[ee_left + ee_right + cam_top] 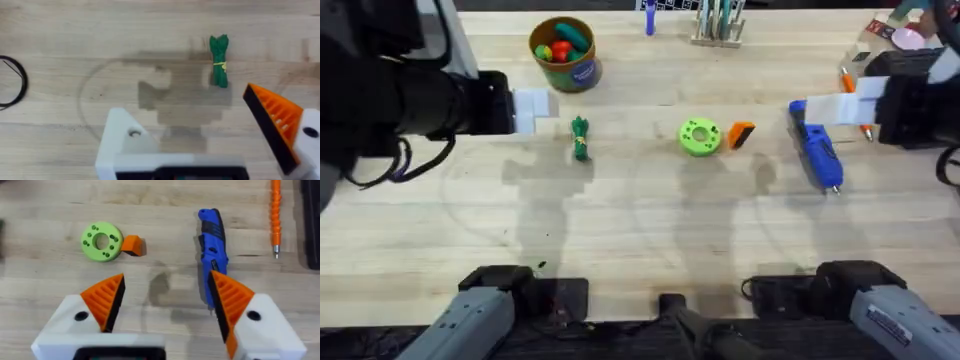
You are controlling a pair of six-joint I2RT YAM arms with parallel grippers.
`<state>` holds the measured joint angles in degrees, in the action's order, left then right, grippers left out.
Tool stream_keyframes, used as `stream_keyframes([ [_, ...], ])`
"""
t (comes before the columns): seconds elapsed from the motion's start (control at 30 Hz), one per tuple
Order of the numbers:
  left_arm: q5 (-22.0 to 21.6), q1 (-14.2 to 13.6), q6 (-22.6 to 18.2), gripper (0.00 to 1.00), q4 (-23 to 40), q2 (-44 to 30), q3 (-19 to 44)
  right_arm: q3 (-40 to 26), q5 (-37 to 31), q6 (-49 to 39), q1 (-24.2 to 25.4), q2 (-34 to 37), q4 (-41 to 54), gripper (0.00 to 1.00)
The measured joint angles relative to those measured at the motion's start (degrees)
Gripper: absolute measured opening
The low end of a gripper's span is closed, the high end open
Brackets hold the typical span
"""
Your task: Pick up the gripper from the table and insert it into the empty holder that is missing its gripper. Then pick up a screw, insert it into the mounting hole, and use the screwdriver to tighten it. Finally, clean up the table by picking up the vegetable and placing it into the bucket.
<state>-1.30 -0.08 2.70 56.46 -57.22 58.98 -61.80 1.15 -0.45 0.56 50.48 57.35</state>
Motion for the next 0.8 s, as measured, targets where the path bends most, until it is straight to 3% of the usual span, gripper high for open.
stream_keyframes([
  [0.17, 0.4, -0.1, 0.7, 0.985, 0.4, -3.0, 0.0, 0.0, 0.0, 0.0, 0.0, 1.0, 0.1, 0.991],
  [0.27, 0.6, -1.2, 3.3, 0.986, 0.9, -4.7, 0.1, 0.0, 0.0, 0.0, 0.0, 1.0, 0.1, 0.991],
  [0.57, 1.6, -12.3, 13.9, 0.985, -0.5, -19.6, 0.2, 0.0, 0.0, 0.0, 0.0, 1.0, 0.1, 0.991],
  [0.67, 1.8, -13.9, 15.8, 0.986, -2.4, -26.0, 0.4, 0.0, 0.0, 0.0, 0.0, 1.0, 0.1, 0.992],
  [0.8, 1.7, -13.9, 17.0, 0.985, -6.2, -33.4, 1.5, 0.0, 0.0, 0.0, 0.0, 1.0, 0.1, 0.991],
])
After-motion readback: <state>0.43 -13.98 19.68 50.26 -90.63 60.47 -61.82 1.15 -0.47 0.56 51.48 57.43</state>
